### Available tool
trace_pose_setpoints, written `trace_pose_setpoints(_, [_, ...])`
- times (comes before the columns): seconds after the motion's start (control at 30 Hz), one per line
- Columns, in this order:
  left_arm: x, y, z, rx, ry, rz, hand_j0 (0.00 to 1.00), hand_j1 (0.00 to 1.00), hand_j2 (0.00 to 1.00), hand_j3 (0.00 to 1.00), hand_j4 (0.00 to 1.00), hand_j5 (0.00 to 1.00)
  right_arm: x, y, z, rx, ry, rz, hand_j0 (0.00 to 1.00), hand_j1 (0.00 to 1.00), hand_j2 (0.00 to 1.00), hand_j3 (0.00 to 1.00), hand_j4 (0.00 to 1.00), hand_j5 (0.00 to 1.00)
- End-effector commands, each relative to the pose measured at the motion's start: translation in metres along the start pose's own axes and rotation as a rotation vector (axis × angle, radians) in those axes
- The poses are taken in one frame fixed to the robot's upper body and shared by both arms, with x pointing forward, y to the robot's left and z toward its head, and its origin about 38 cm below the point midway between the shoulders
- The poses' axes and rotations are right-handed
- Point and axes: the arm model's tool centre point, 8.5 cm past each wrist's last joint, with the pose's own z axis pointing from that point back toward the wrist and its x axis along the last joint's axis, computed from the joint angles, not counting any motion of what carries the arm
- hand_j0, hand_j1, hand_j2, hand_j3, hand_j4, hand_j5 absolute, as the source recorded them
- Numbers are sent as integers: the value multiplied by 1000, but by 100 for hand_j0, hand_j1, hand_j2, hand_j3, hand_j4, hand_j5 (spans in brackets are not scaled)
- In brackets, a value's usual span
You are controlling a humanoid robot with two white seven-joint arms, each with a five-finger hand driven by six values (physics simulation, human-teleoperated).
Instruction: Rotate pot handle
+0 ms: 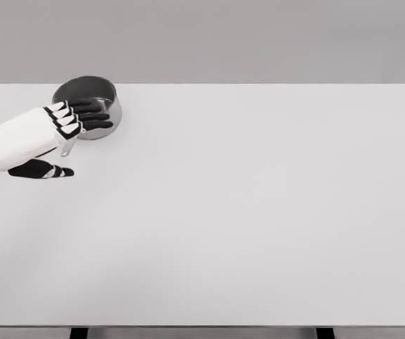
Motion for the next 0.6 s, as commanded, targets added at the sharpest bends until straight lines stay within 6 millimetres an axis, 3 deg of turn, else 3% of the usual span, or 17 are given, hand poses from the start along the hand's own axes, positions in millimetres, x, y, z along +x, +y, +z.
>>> trace_pose_setpoints(0.0, [1, -1, 0, -2, -1, 6, 100, 100, 100, 100, 100, 100, -3, 0, 1, 2, 6, -1, 100, 100, 100, 100, 100, 100])
trace_pose_setpoints(0.13, [0, 20, -13, 50, -24, -43, 100, 100, 100, 100, 100, 100, -2, 0, 0, 0, 3, 0, 100, 100, 100, 100, 100, 100])
trace_pose_setpoints(0.33, [19, -8, -50, 136, -86, 30, 100, 100, 100, 100, 100, 100, -1, 0, 0, 1, 1, -1, 100, 100, 100, 100, 100, 100])
trace_pose_setpoints(0.43, [4, -27, -71, 131, 146, 3, 100, 100, 100, 100, 100, 100, -1, 0, 0, 2, 2, 0, 100, 100, 100, 100, 100, 100])
trace_pose_setpoints(0.57, [-10, -35, -80, 109, 352, -97, 100, 100, 100, 100, 100, 100, -1, 0, 0, 0, 1, -1, 100, 100, 100, 100, 100, 100])
